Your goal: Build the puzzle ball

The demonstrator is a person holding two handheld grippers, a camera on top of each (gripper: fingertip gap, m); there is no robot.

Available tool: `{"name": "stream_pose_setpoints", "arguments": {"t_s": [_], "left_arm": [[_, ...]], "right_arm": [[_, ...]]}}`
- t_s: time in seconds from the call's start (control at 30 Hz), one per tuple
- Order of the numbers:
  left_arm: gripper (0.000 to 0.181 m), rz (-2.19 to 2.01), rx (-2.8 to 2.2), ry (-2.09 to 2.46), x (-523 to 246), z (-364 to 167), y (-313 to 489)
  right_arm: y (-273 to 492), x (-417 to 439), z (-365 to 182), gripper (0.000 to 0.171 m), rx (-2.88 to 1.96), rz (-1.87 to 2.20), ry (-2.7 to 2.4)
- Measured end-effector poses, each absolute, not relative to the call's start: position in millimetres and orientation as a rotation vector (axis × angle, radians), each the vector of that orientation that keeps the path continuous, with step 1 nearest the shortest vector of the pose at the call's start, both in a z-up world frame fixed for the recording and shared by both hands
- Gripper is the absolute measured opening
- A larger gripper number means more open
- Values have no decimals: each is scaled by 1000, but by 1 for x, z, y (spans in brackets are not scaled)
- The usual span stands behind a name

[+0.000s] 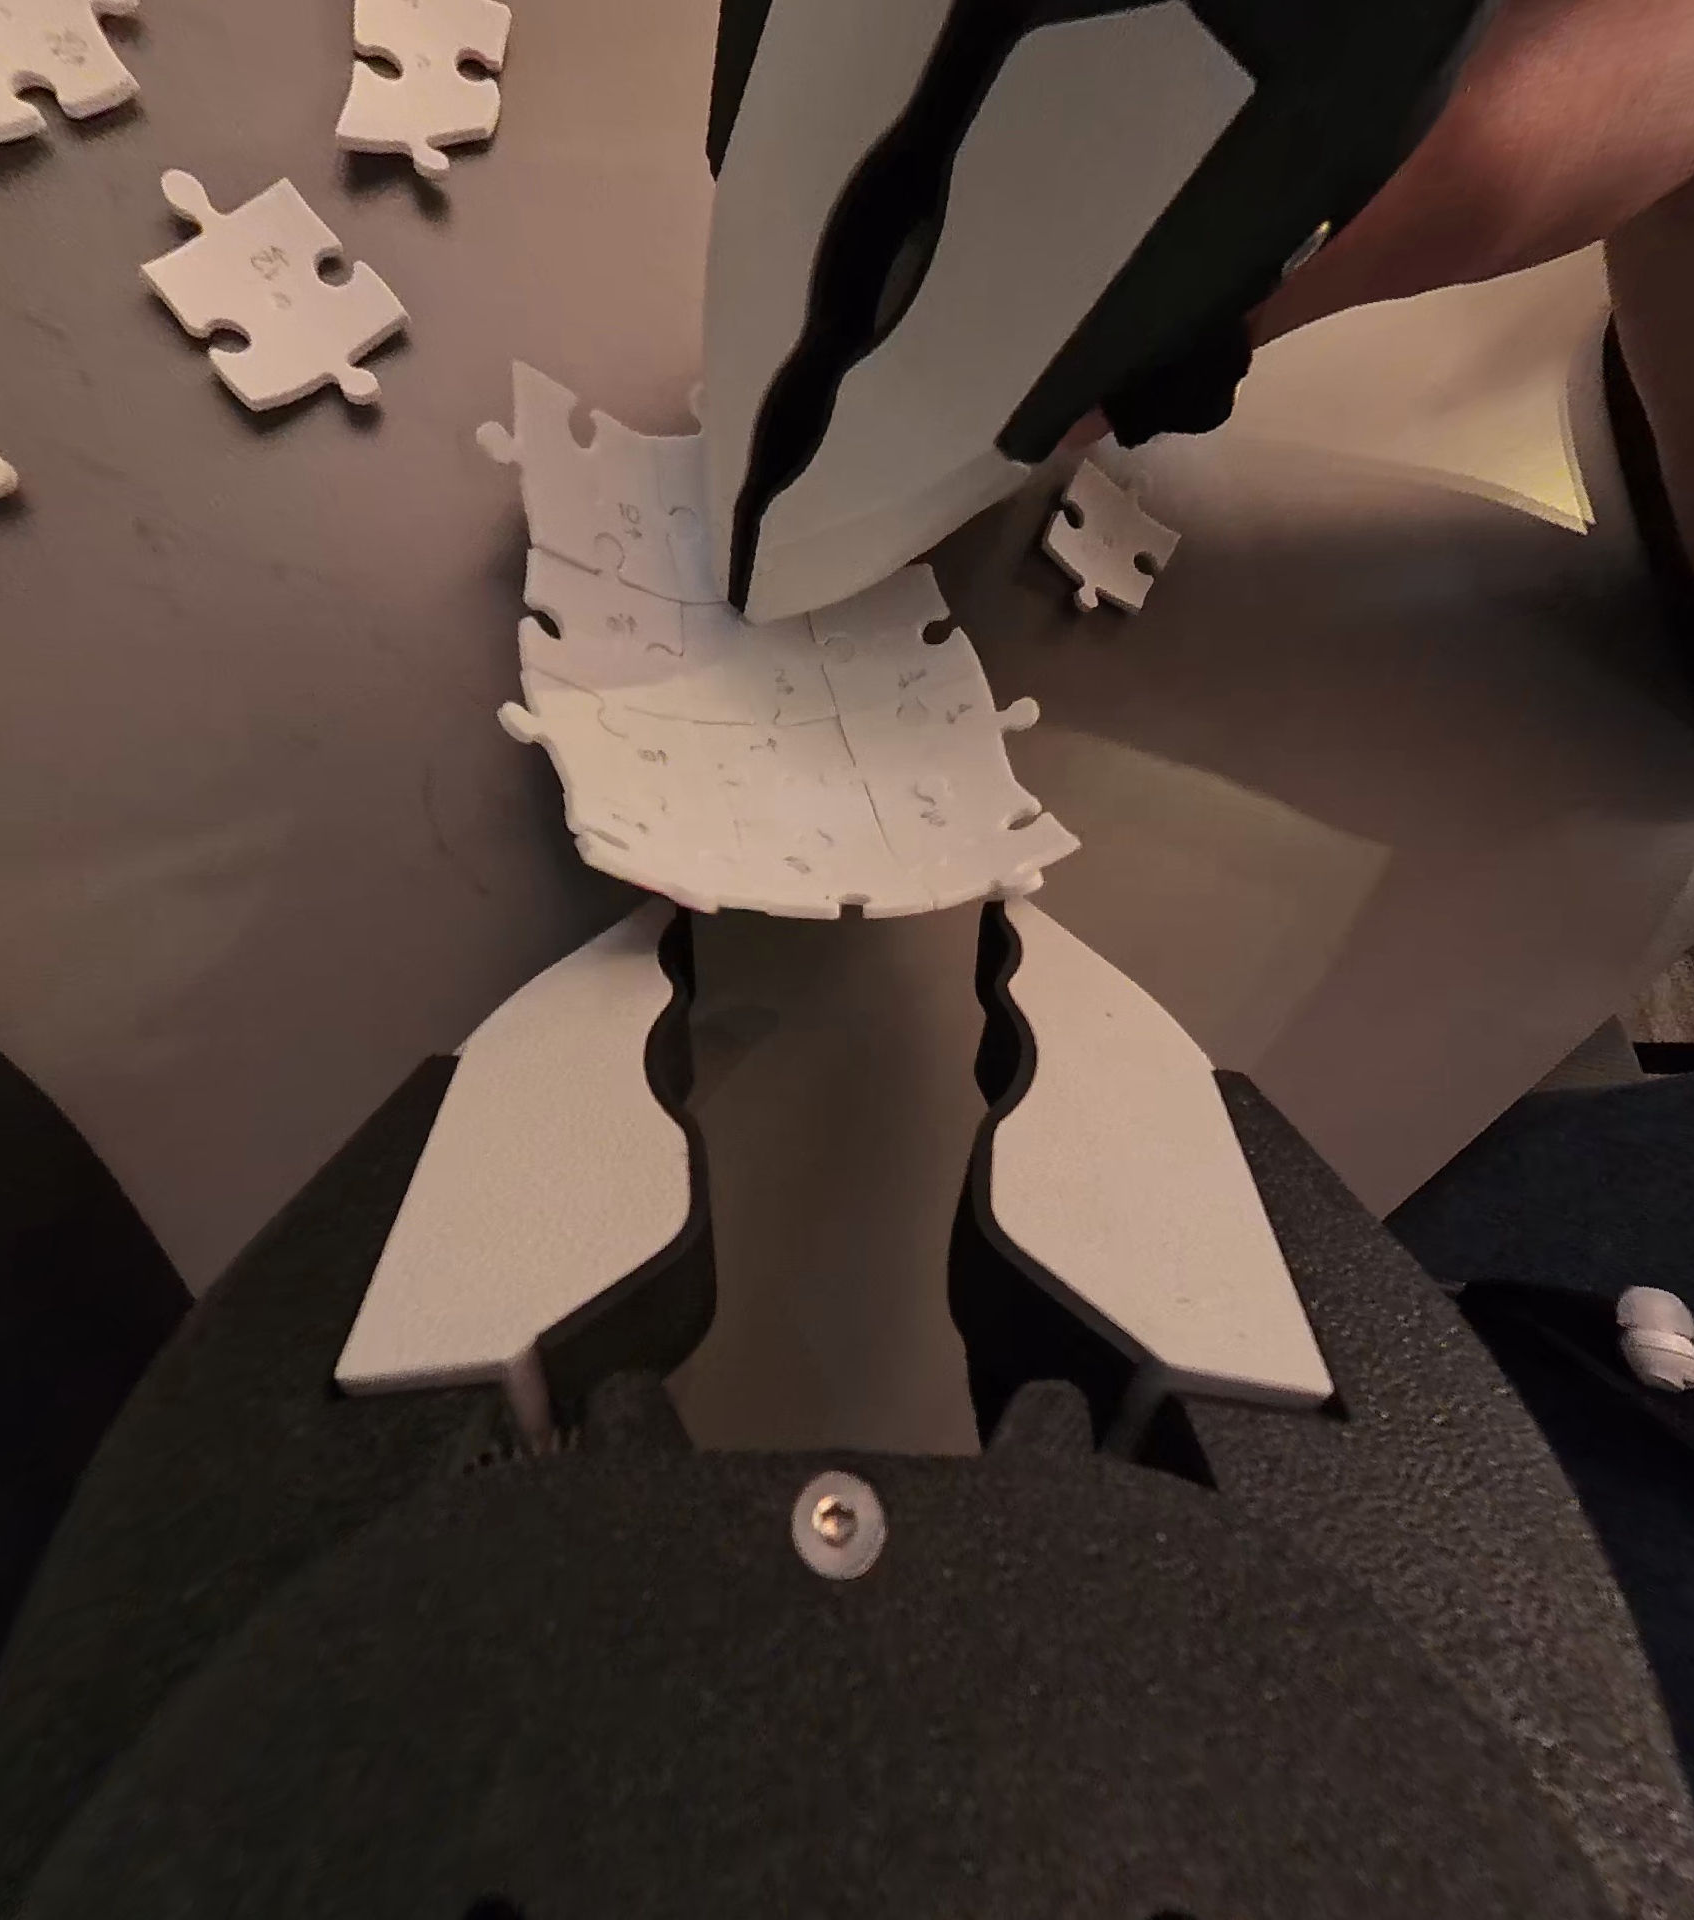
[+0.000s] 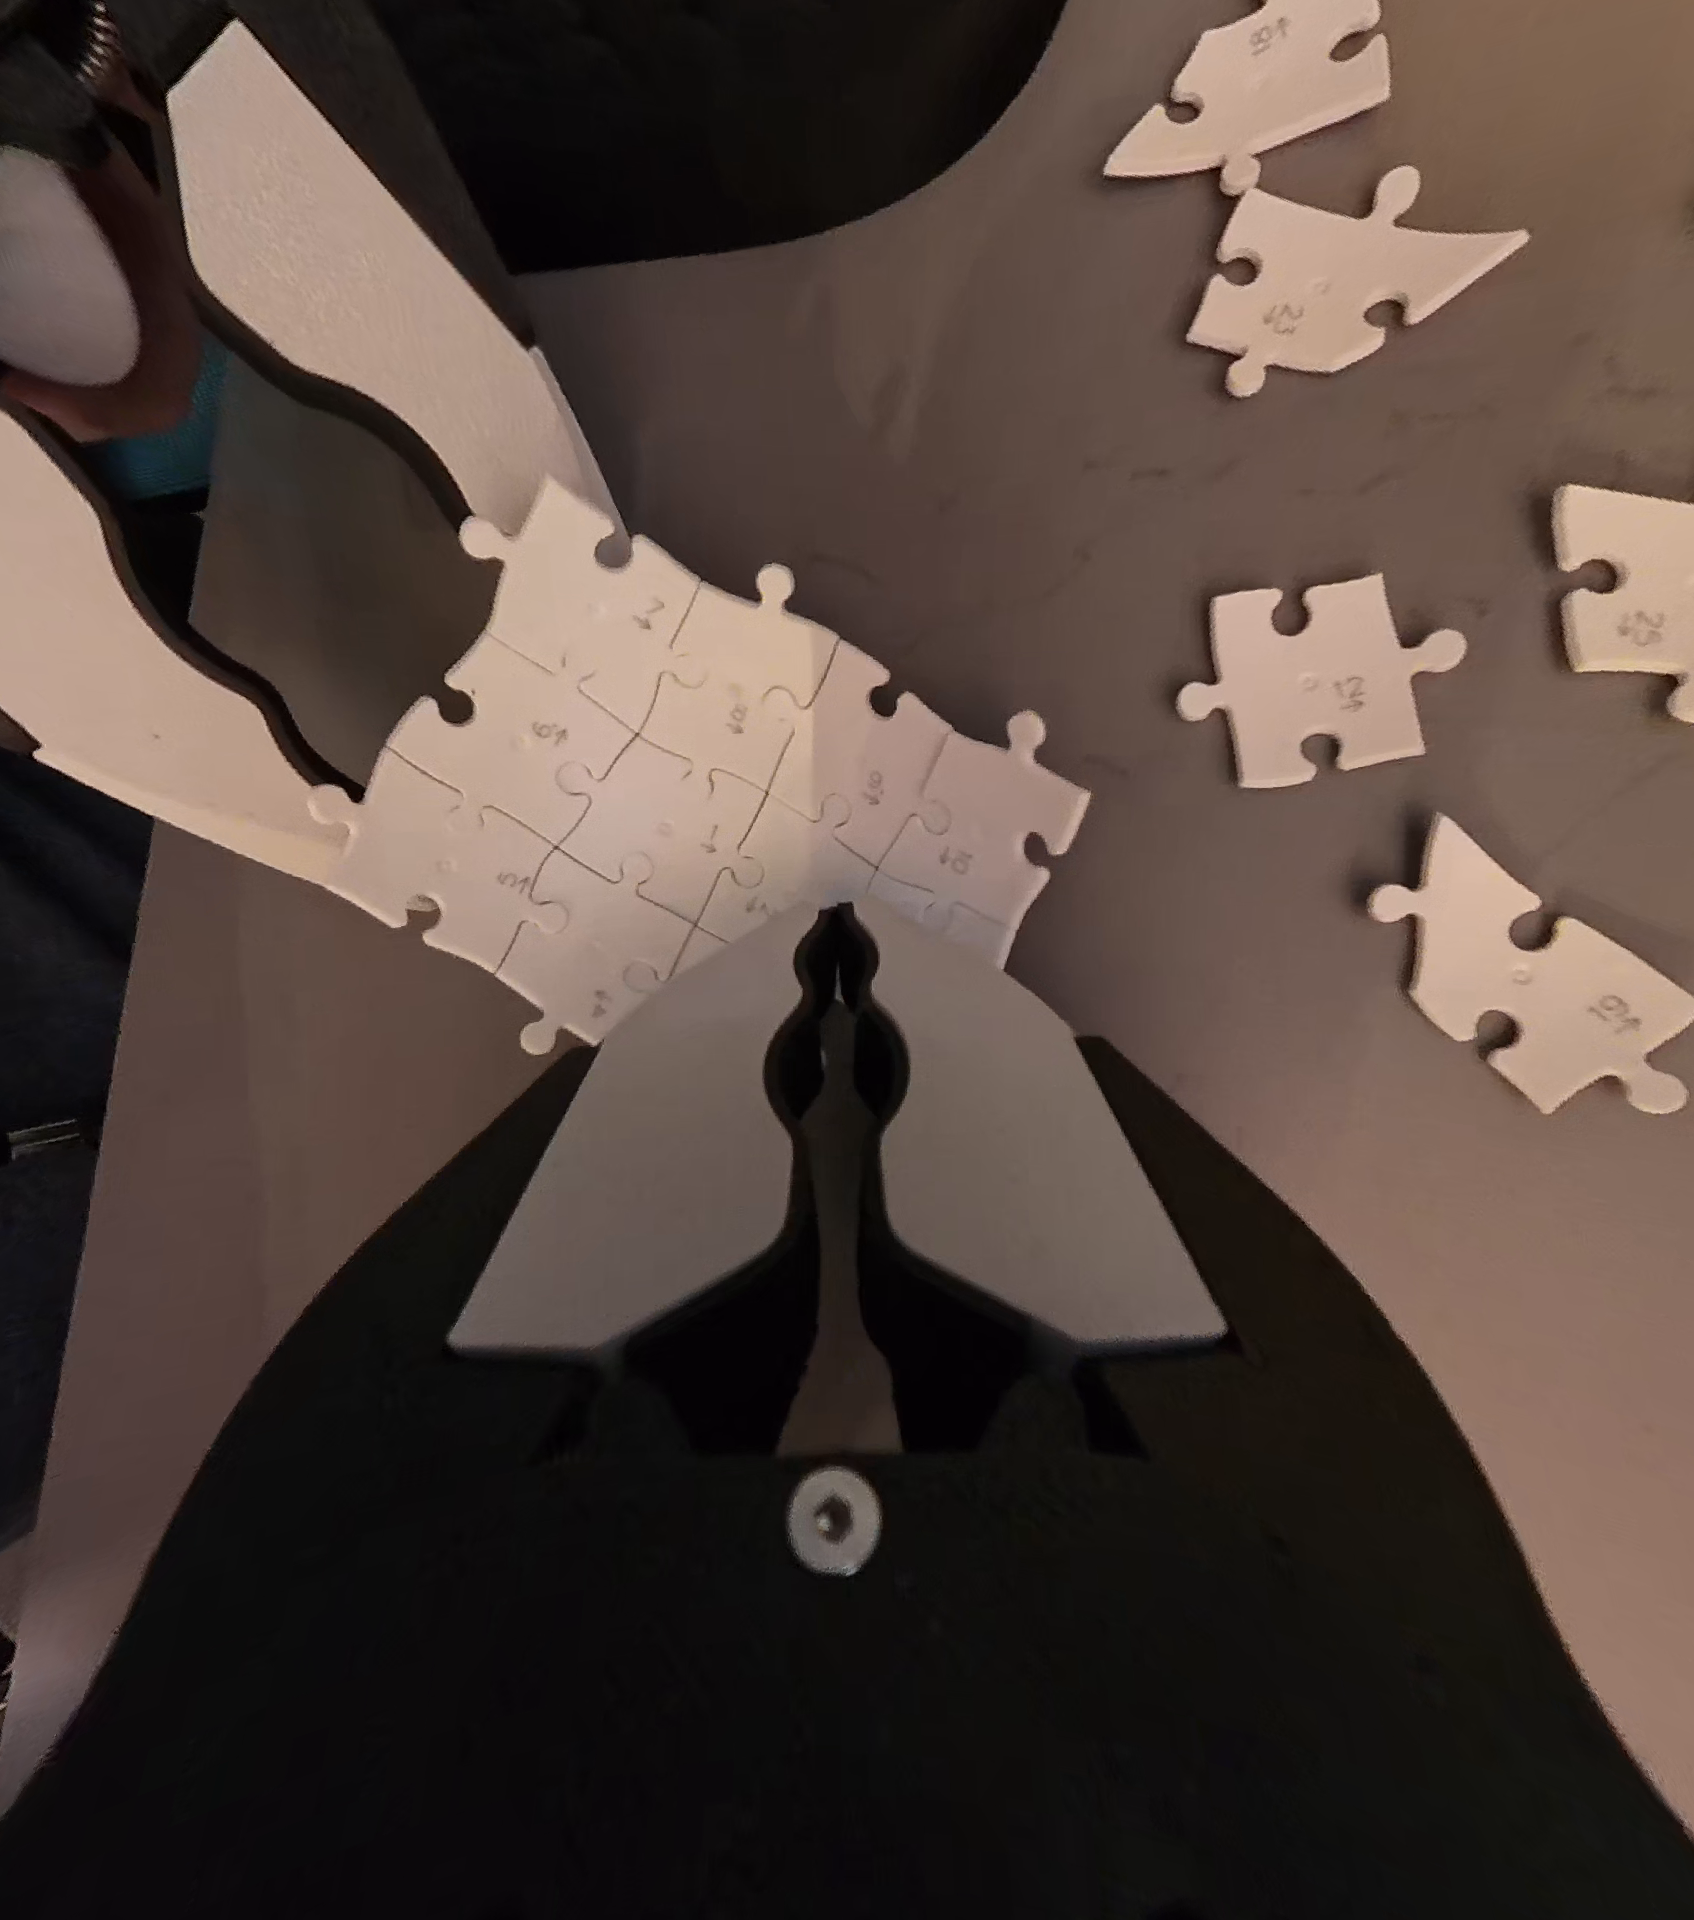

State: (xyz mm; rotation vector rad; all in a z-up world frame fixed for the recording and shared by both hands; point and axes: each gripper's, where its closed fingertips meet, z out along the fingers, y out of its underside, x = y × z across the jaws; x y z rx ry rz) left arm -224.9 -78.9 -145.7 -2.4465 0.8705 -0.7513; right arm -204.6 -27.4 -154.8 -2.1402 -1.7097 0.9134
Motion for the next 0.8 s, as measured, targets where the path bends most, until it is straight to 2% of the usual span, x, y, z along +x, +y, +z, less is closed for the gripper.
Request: {"name": "stream_pose_setpoints", "arguments": {"t_s": [0.23, 0.43, 0.8], "left_arm": [[51, -750, -2452, 870, -225, -146, -79], [51, -743, -2456, 874, -226, -147, -79], [51, -730, -2456, 893, -225, -147, -78]], "right_arm": [[-23, -201, -141, 1, -2116, 1050, -1648], [-6, -190, -137, 1, -2088, 928, -1642], [-20, -194, -155, 1, -2003, 741, -1882]]}}
